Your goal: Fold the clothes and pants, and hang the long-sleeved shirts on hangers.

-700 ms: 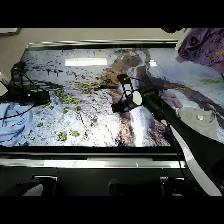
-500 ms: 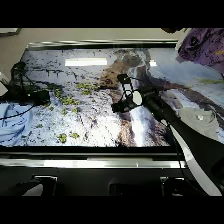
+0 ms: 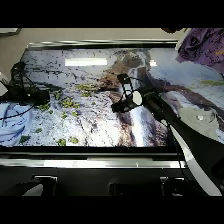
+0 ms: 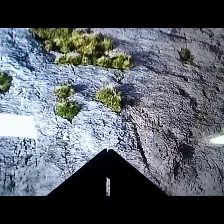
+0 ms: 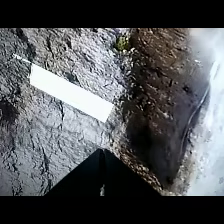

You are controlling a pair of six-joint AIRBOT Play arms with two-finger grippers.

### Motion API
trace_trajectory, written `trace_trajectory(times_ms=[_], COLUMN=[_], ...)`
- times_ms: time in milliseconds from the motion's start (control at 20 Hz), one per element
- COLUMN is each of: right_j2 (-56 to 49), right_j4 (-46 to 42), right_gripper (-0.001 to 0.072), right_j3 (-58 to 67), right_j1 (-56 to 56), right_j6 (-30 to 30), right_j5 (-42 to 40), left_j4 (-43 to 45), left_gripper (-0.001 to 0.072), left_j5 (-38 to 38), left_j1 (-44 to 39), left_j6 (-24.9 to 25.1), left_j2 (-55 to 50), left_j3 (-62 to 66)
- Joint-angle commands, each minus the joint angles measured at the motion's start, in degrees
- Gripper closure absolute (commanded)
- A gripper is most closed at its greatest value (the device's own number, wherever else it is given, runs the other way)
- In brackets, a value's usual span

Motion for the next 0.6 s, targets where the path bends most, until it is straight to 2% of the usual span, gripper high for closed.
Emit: trace_trajectory(times_ms=[0,300,350,400,450,550], right_j2=[0.04,0.04,0.04,0.04,0.04,0.04], right_j4=[-0.02,0.00,-0.02,0.00,0.00,-0.02], right_gripper=[0.0672,0.0672,0.0672,0.0672,0.0672,0.0672], right_j3=[0.04,0.04,0.04,0.04,0.04,0.04], right_j1=[0.07,0.07,0.07,0.07,0.07,0.07], right_j6=[0.00,0.00,0.00,0.00,0.00,0.00], right_j5=[-0.02,0.00,0.02,0.04,0.04,0.20], left_j4=[0.00,-0.31,-0.39,0.26,3.34,15.72], left_gripper=[0.0684,0.0685,0.0646,0.0327,-0.0013,-0.0013], left_j5=[0.00,-0.26,-0.92,-1.03,-1.84,-2.47], left_j1=[-0.02,0.00,-0.09,0.04,0.42,3.21], left_j6=[0.02,0.00,0.00,-1.42,-6.80,-13.92], left_j2=[0.04,-0.02,-0.09,-0.22,-0.26,-0.31], left_j3=[-0.02,-0.02,-0.02,-0.02,0.00,-0.20])
